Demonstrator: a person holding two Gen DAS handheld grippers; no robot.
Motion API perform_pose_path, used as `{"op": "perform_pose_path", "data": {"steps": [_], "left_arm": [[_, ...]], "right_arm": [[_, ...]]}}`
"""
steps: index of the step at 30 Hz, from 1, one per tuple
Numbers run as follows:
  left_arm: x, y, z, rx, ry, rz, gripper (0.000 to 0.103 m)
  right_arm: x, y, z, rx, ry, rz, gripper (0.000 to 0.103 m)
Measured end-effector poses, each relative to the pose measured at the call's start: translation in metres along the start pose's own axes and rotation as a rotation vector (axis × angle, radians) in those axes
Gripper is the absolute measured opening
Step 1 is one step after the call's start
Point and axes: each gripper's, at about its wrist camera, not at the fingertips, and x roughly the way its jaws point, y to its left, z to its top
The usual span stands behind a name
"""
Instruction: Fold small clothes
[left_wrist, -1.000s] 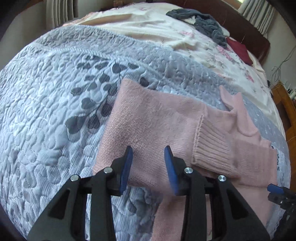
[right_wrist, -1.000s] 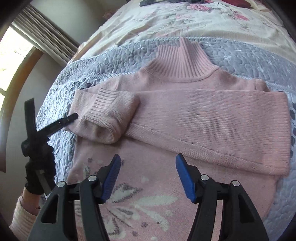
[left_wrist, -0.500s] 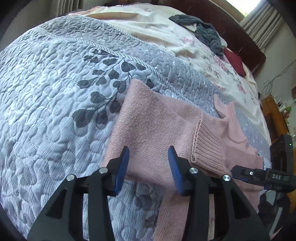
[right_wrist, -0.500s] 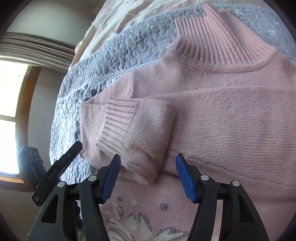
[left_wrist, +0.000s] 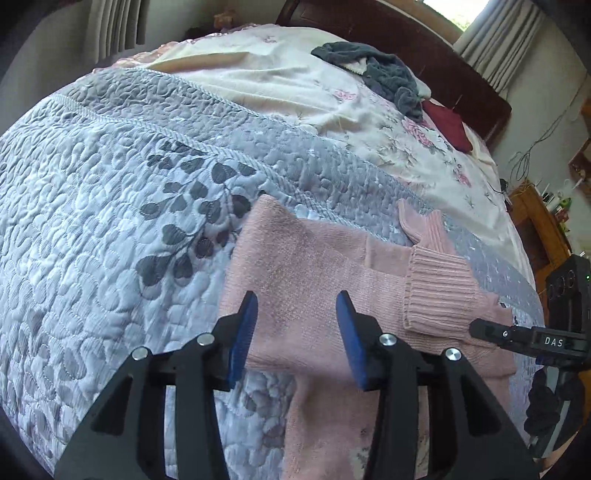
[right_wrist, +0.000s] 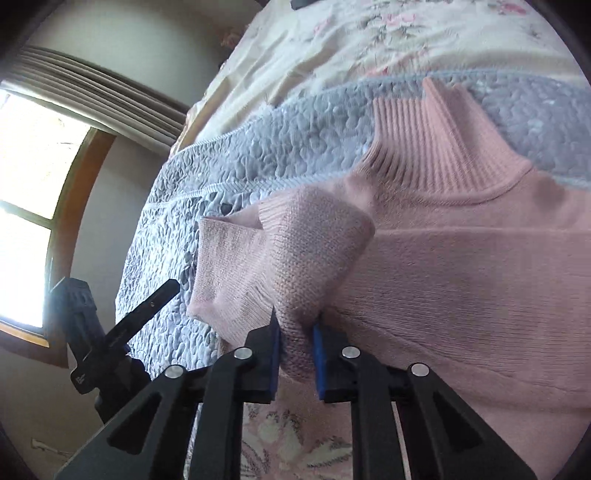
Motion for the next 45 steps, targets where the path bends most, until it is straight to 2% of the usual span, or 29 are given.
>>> {"op": "perform_pose_path", "data": {"steps": [7, 11, 15, 22, 25, 27, 29, 31, 35, 37, 40, 45], "left_arm": [[0.026, -0.052, -0.010, 0.077, 0.041, -0.058, 0.044], [0.055, -0.075, -0.019, 0.117, 0.101, -0.051, 0.044], [0.078, -0.077, -0.025, 0.119, 0.151, -0.020, 0.044], [0.088, -0.071, -0.029, 0.132, 0.161, -0.013, 0.044], [0.090, -0.071, -0.029, 0.130, 0.164, -0.009, 0.044], [0.089, -0.074, -0.029, 0.138, 0.166, -0.003, 0.044], [0.082, -0.076, -0.027, 0.136, 0.164, -0.008, 0.045], [0.075, -0.078, -0.023, 0.128, 0.145, -0.034, 0.046], [0.074, -0.087, -0.020, 0.153, 0.144, -0.028, 0.047], [0.079, -0.087, -0.021, 0.155, 0.161, -0.021, 0.047], [0.089, -0.081, -0.022, 0.147, 0.189, -0.002, 0.047], [0.094, -0.073, -0.024, 0.131, 0.192, -0.027, 0.047]], "right_arm": [[-0.046, -0.038, -0.002, -0.014, -0.066, -0.126, 0.015], [-0.038, -0.069, -0.007, 0.021, -0.042, -0.178, 0.015], [-0.016, -0.094, -0.014, 0.063, -0.005, -0.213, 0.015], [-0.001, -0.118, -0.025, 0.106, 0.017, -0.208, 0.016], [-0.002, -0.116, -0.024, 0.103, 0.024, -0.214, 0.018], [-0.012, -0.105, -0.022, 0.068, 0.007, -0.263, 0.026], [-0.028, -0.086, -0.021, -0.009, -0.045, -0.334, 0.038], [-0.038, -0.065, -0.020, -0.082, -0.073, -0.348, 0.042], [-0.023, -0.031, -0.014, -0.186, -0.031, -0.321, 0.042], [-0.003, -0.021, -0.013, -0.230, 0.001, -0.349, 0.042], [0.025, -0.021, -0.014, -0.240, 0.056, -0.363, 0.042], [0.050, -0.026, -0.012, -0.250, 0.076, -0.431, 0.040]]}}
